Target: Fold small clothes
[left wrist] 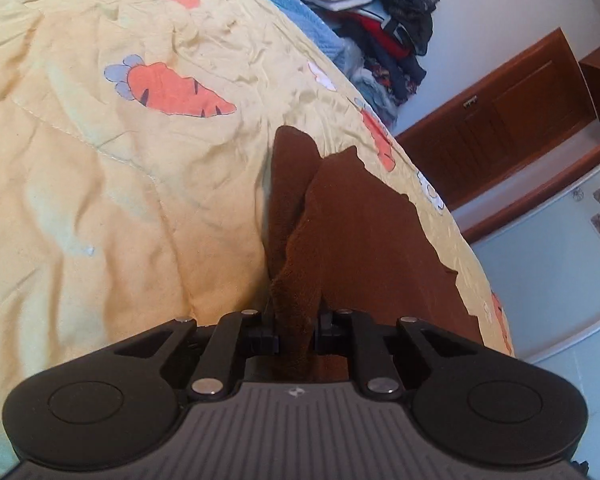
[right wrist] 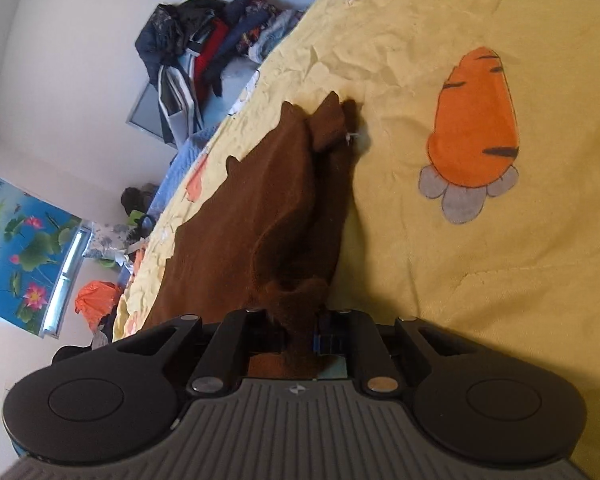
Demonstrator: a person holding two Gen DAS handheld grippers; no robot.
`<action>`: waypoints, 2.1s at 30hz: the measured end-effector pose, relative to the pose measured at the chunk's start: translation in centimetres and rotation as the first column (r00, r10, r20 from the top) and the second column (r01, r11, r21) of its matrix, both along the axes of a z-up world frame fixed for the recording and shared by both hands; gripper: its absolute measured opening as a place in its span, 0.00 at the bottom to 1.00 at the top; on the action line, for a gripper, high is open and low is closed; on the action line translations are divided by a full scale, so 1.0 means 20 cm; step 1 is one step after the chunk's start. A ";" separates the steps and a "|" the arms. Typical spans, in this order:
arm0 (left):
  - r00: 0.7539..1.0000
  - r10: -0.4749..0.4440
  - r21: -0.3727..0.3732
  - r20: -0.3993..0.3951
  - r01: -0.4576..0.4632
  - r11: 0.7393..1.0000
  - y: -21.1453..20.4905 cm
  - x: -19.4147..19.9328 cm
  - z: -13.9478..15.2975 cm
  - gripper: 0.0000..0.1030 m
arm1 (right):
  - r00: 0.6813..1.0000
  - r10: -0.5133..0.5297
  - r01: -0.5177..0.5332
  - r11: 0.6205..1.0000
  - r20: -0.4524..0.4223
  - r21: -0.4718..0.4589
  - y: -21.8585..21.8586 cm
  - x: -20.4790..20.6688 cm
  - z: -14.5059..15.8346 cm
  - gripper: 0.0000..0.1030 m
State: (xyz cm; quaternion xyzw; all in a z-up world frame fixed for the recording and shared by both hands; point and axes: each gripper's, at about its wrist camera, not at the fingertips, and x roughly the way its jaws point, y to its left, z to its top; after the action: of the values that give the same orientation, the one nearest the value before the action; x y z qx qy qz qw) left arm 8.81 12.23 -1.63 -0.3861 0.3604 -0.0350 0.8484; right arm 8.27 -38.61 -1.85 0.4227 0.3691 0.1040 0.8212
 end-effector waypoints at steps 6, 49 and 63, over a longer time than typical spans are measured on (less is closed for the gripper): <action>0.996 -0.087 -0.040 0.036 0.088 0.995 0.09 -0.27 0.13 0.09 | 0.990 0.105 -0.103 0.994 0.094 -0.025 0.00 -0.20 0.16 0.16; 0.981 -0.195 0.632 -0.021 0.164 0.758 -0.15 0.29 0.23 0.08 | 0.965 0.260 -0.201 0.812 0.030 -0.548 0.28 0.35 0.16 0.17; 0.933 -0.360 0.688 0.017 0.250 0.681 -0.41 0.16 0.11 0.77 | 0.925 0.370 -0.197 0.664 0.088 -0.721 0.56 0.13 0.12 0.80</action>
State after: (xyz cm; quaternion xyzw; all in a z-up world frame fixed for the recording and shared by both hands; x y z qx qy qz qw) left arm 12.05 3.95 0.67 0.0179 0.3425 -0.0719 0.9366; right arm 10.87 -27.47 0.64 0.0018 0.3461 0.1311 0.9290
